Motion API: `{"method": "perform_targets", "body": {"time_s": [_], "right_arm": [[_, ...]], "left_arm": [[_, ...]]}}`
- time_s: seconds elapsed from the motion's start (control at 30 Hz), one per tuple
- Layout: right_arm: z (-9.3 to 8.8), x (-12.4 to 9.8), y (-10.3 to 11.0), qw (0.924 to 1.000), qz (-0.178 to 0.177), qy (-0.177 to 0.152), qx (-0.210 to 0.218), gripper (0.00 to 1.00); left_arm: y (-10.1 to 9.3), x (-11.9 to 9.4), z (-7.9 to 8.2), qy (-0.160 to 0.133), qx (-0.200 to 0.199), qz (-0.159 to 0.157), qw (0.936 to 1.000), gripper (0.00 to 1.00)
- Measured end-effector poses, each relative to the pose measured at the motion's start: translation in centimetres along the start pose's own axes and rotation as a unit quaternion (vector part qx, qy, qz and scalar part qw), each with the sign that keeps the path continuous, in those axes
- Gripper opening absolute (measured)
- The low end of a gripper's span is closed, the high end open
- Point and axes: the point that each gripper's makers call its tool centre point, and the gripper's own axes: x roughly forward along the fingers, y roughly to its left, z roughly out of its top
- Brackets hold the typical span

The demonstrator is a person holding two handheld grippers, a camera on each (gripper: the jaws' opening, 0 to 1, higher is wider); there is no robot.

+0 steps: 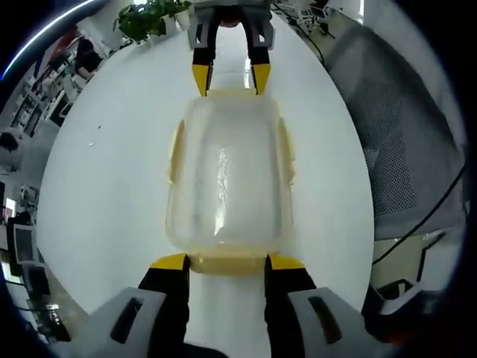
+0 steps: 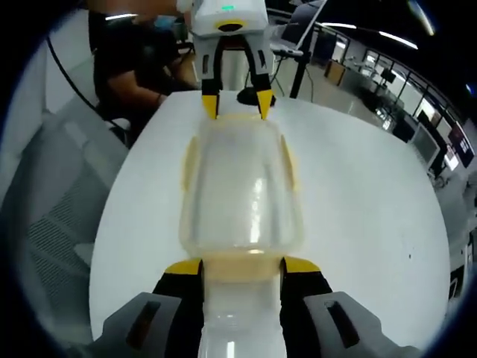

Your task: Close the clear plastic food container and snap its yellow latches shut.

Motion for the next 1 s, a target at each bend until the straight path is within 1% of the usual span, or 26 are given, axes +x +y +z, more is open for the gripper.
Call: {"method": "perform_targets", "body": {"time_s": [0.13, 0.33, 0.5, 0.67, 0.83, 1.0], "right_arm": [[-0.4, -1.0, -0.2, 1.0, -0.008, 0.0, 0.002, 0.38], [-1.1, -2.5, -0.6, 0.9998, -0.018, 0.0, 0.001, 0.38], [-1.9, -3.7, -0.7, 0.9996, -0.027, -0.001, 0.004, 0.38], [-2.5, -5.0, -0.7, 0.9995, -0.032, 0.004, 0.001, 0.38], [-3.7, -6.5, -0.6, 0.9994, -0.033, 0.007, 0.0, 0.38], [-4.9, -7.4, -0.2, 0.9994, -0.03, 0.014, 0.003, 0.38]], "left_arm": [[0.4, -0.6, 1.2, -0.003, 0.009, 0.005, 0.9999, 0.38], [0.8, -0.9, 2.7, -0.01, 0.015, 0.007, 0.9998, 0.38], [1.1, -0.8, 3.9, -0.015, 0.021, 0.008, 0.9996, 0.38], [1.1, -0.9, 5.5, -0.025, 0.024, 0.01, 0.9994, 0.38], [1.0, -0.7, 7.2, -0.04, 0.024, 0.009, 0.9988, 0.38], [0.7, -0.2, 8.8, -0.048, 0.027, 0.007, 0.9984, 0.38]]}}
